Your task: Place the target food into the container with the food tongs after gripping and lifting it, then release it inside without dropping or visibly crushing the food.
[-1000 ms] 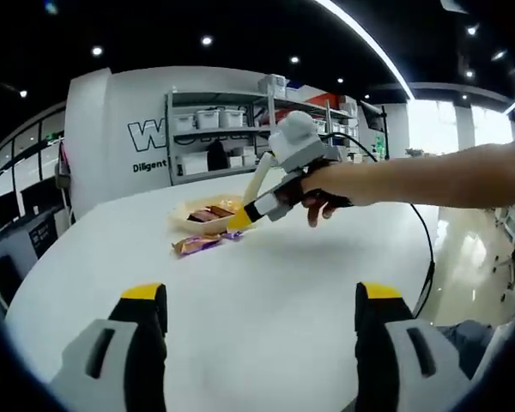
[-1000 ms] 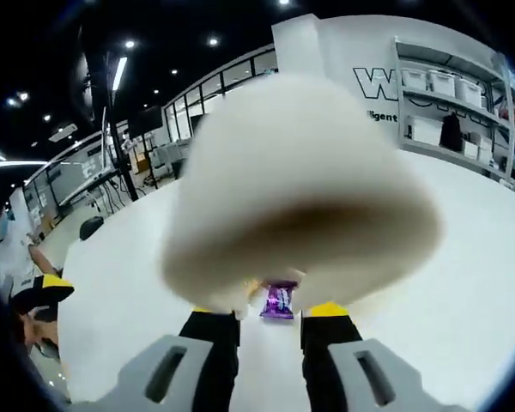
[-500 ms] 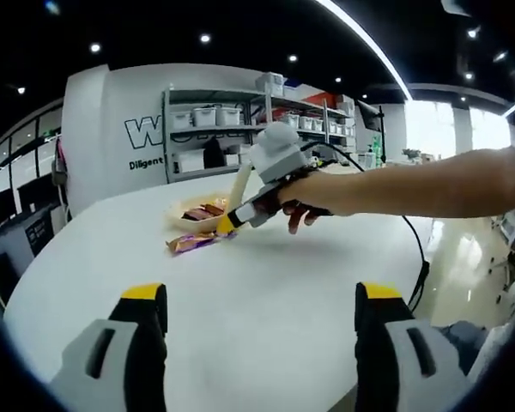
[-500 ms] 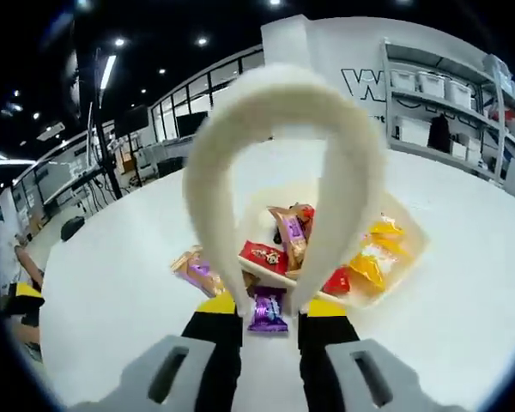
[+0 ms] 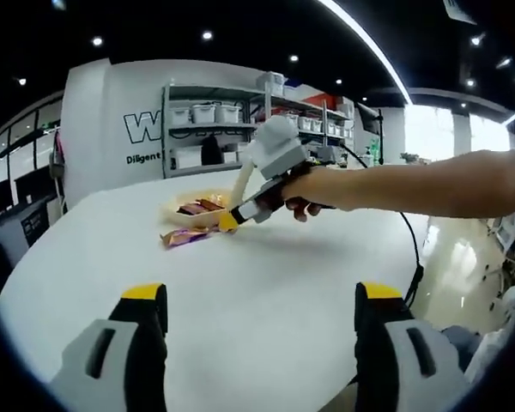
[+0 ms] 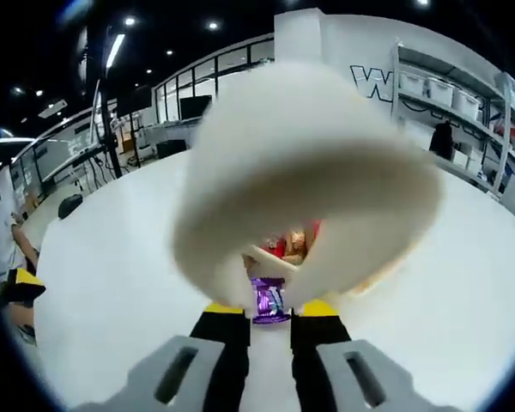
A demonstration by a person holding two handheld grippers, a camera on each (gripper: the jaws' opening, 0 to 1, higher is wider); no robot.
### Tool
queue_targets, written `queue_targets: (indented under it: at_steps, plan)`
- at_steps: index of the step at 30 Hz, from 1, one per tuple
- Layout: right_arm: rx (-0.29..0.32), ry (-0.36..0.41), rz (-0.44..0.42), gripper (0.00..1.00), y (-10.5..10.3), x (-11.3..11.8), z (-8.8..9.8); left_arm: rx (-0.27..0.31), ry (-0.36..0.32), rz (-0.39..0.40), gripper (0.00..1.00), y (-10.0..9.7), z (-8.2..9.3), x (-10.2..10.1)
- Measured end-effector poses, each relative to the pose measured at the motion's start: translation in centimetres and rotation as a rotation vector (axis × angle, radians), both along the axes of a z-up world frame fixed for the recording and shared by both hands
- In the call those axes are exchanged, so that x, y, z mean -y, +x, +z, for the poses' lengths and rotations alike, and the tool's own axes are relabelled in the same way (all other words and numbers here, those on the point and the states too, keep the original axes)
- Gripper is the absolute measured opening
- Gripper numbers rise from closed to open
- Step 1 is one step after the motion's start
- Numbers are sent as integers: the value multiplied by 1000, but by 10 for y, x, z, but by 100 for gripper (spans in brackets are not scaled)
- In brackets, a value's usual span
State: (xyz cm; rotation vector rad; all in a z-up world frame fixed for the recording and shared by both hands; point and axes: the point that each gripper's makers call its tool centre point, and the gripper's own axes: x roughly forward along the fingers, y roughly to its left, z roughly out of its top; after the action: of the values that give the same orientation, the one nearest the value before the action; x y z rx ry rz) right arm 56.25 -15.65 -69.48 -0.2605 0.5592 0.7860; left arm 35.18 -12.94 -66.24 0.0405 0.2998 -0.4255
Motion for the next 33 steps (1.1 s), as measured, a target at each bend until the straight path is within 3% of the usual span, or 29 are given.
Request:
queue_targets:
  at_steps: [3,11,15,33]
  plan:
    - [-1,37,-1,11,2,0,14,-11,0,7,89,-1,-8,-3]
    - [55,12,46,11,-5,-4,52,-19,2,-2,89,-3,-20,0]
    - [71,25,37,11,7,-5,63,-18,2,-8,89,-3,-20,1]
    - [5,58,-36,12,55,-3,42,9,40,17,89,6,-4,-12]
